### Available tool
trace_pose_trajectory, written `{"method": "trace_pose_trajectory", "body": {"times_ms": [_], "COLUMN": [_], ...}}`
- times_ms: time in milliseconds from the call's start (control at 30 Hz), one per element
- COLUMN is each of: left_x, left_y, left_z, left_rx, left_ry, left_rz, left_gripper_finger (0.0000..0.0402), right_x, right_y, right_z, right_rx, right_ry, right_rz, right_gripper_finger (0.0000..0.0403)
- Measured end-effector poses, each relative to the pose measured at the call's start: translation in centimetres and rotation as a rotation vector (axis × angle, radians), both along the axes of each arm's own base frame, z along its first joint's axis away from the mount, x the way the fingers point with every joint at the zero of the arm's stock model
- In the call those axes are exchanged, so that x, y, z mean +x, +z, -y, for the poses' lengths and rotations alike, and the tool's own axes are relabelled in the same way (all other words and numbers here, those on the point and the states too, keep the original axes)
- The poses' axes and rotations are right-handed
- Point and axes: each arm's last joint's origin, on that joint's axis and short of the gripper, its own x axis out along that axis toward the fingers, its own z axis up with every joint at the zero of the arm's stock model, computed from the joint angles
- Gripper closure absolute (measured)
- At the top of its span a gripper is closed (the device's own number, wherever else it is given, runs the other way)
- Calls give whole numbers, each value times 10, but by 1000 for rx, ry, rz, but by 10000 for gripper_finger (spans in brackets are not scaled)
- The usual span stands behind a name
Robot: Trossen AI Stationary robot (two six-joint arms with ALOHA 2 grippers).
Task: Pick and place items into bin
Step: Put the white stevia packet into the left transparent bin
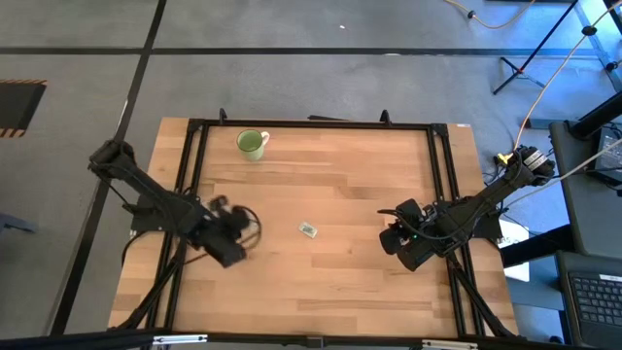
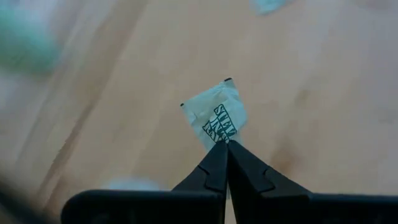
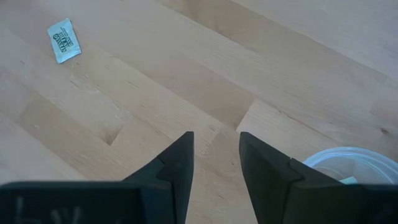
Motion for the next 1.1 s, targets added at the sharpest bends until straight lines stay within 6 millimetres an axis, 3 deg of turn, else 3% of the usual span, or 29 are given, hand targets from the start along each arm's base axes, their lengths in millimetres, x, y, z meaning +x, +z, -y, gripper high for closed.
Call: {"method": "trace_pose_trajectory", "body": {"times_ms": [200, 300, 700, 900, 1100], "left_x": [-31, -38, -52, -50, -49], "left_y": [5, -5, -58, -71, -71], "left_z": [-15, -20, -29, -32, -36], "left_rx": [3, 16, -57, -103, -105], "left_ry": [352, 460, 670, 698, 716], "left_rz": [-94, -143, -260, -258, -260], "left_gripper_finger": [398, 398, 398, 398, 398], "right_x": [0, 0, 0, 0, 0], "right_y": [0, 0, 0, 0, 0], "right_z": [0, 0, 0, 0, 0], "right_rx": [0, 0, 0, 1, 1], "right_ry": [0, 0, 0, 0, 0], "right_rz": [0, 0, 1, 3, 3], "right_gripper_finger": [271, 271, 271, 271, 271]}}
